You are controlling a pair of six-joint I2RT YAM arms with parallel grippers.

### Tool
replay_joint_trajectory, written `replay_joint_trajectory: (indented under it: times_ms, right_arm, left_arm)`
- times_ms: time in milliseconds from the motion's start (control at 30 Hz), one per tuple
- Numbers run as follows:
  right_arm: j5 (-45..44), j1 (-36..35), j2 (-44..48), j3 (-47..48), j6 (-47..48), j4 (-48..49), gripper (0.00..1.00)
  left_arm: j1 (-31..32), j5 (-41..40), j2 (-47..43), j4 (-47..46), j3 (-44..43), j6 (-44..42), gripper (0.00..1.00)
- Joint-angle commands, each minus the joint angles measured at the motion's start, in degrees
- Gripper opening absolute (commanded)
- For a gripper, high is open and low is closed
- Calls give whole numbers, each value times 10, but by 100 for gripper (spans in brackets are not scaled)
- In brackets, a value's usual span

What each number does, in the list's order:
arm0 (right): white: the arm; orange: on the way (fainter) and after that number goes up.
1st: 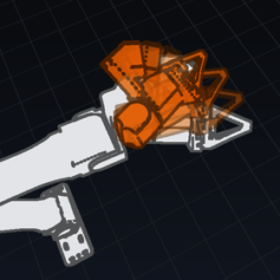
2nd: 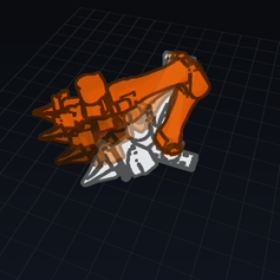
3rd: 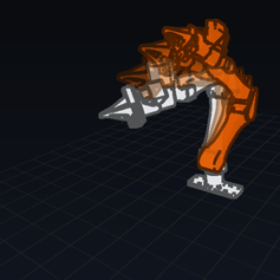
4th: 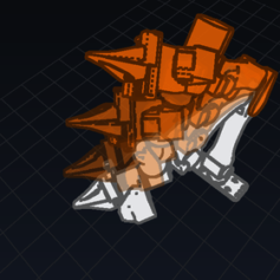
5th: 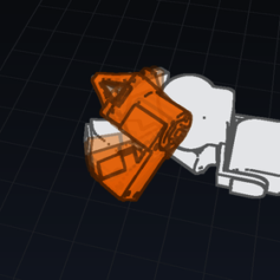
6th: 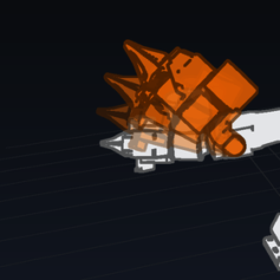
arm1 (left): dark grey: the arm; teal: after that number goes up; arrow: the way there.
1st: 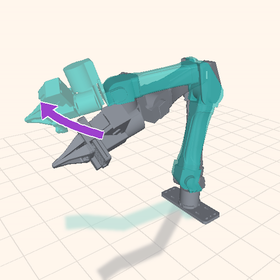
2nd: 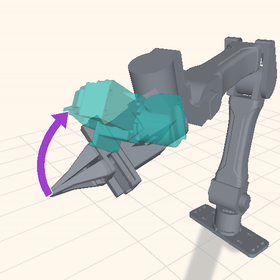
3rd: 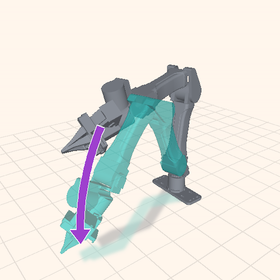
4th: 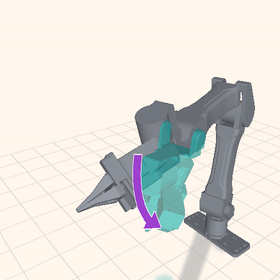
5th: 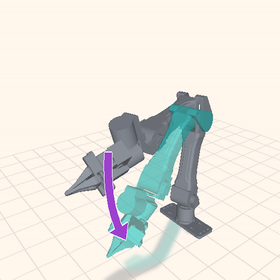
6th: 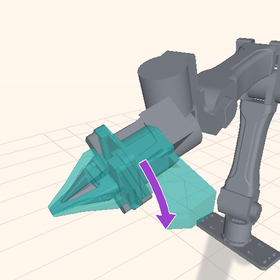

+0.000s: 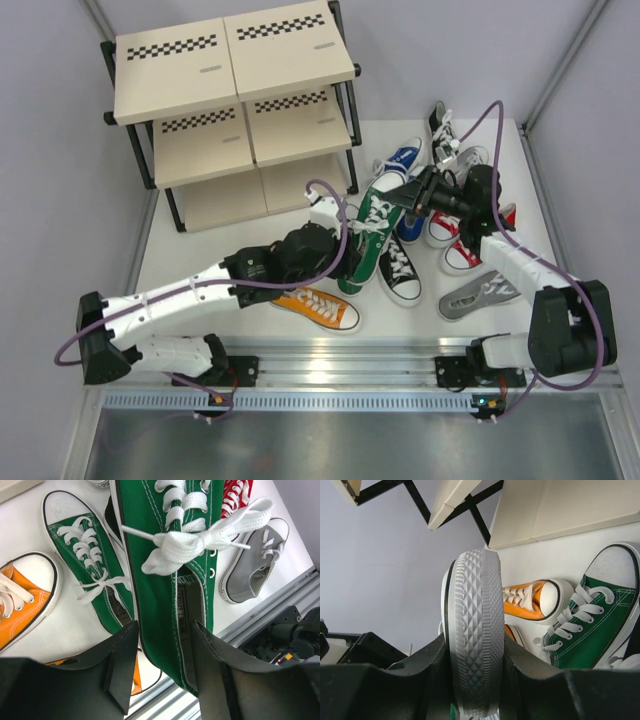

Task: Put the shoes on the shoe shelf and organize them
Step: Pick up the shoe at the center of the board.

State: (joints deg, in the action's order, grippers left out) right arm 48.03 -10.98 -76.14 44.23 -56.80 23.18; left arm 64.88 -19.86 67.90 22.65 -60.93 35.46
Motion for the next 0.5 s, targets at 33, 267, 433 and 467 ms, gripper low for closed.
replay_joint_trajectory:
  times_ms: [33, 267, 433, 467]
  right_arm:
    - [6, 3, 28, 9, -9, 49, 0]
    - [5, 2, 24, 12, -9, 49, 0]
    - [7, 1, 23, 12, -8, 49, 0]
    - [6, 2, 23, 12, -8, 49, 0]
  left_arm:
    - [2, -9, 34, -2, -43, -33, 51]
    - [2, -76, 71, 41, -56, -50, 30]
    - [2, -131, 45, 40, -35, -42, 0]
    - [2, -134, 38, 40, -29, -40, 0]
